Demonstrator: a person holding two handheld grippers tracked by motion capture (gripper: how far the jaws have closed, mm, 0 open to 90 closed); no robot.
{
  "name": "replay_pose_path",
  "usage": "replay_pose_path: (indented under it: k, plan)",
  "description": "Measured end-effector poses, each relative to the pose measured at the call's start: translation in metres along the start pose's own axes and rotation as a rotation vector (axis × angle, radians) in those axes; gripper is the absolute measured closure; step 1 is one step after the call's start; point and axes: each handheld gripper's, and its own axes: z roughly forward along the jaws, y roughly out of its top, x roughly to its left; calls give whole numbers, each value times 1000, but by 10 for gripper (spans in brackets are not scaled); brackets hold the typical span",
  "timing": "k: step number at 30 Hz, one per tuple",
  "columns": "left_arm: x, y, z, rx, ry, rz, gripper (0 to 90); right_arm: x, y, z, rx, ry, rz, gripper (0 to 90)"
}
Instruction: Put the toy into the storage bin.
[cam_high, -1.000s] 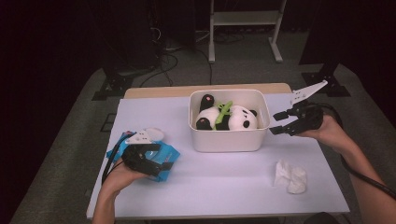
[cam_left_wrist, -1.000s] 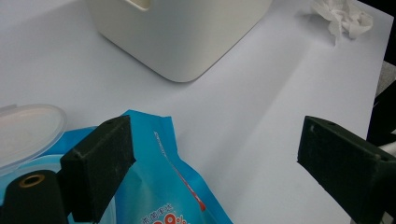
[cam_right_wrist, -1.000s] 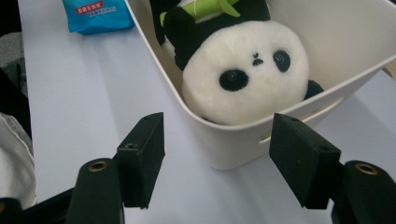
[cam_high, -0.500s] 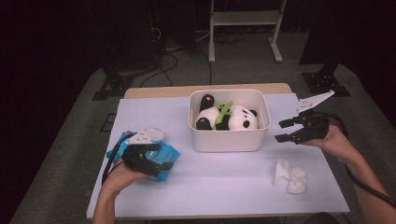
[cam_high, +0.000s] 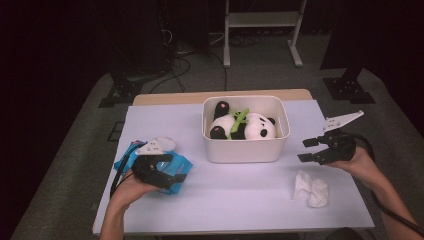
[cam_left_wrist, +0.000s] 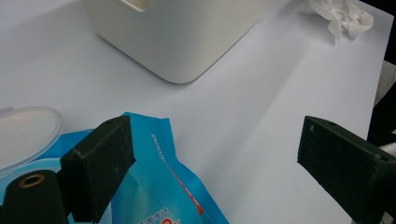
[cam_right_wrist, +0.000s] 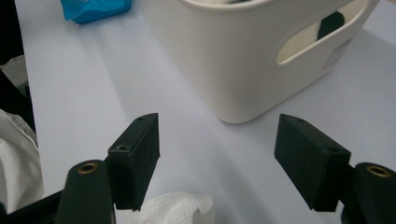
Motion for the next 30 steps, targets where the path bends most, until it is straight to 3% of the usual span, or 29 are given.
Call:
replay_pose_path:
  k: [21, 30]
  plan:
    - [-1, 0, 3, 3, -10, 7, 96, 7, -35, 6, -30, -15, 67, 283]
    - [-1, 1, 2, 1, -7, 12, 96, 13, -50, 9, -68, -12, 98, 274]
